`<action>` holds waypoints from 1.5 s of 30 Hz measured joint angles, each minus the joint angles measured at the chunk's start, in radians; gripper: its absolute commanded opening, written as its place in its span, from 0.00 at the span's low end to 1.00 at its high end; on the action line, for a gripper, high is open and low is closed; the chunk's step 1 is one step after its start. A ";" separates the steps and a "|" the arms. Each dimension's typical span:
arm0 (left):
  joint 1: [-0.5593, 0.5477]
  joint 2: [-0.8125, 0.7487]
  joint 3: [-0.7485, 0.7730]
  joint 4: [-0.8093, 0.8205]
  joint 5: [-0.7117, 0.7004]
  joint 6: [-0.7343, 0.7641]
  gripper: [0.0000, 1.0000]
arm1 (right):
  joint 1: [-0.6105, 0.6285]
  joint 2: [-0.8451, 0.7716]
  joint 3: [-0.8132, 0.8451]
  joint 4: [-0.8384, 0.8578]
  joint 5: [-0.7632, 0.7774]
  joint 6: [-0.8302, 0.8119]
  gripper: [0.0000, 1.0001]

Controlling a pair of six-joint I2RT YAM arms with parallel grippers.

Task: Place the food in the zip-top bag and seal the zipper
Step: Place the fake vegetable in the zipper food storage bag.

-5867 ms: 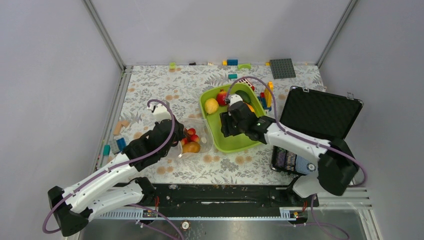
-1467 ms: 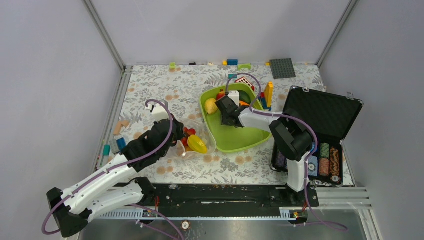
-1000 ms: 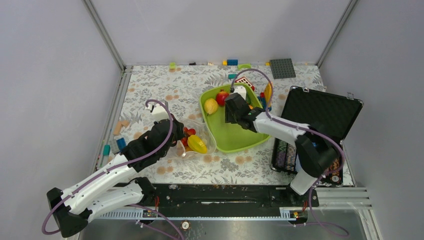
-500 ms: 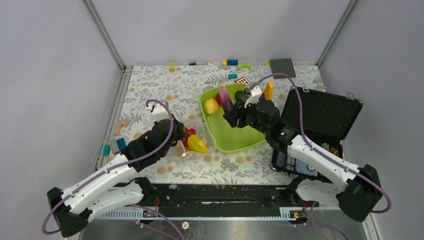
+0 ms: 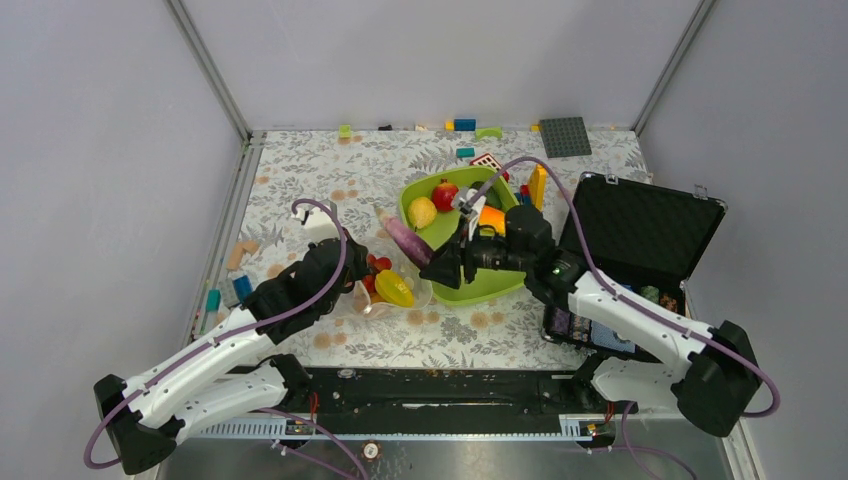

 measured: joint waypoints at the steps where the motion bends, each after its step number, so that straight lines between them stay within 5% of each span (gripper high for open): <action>1: 0.000 0.000 0.000 0.000 0.000 0.000 0.00 | 0.011 0.018 0.007 -0.018 -0.007 -0.014 0.30; 10: 0.000 0.000 0.000 0.000 -0.001 0.000 0.00 | 0.125 0.103 0.075 -0.230 -0.012 -0.176 0.29; 23: 0.000 0.000 0.000 -0.001 0.001 0.000 0.00 | 0.134 0.099 0.102 -0.460 0.057 -0.239 0.26; 34: 0.000 -0.031 -0.027 0.108 0.200 0.130 0.00 | 0.136 0.270 0.410 -0.742 0.092 -0.138 0.26; 45: -0.022 -0.010 -0.033 0.173 0.313 0.207 0.00 | 0.146 0.420 0.572 -0.833 0.147 0.110 0.35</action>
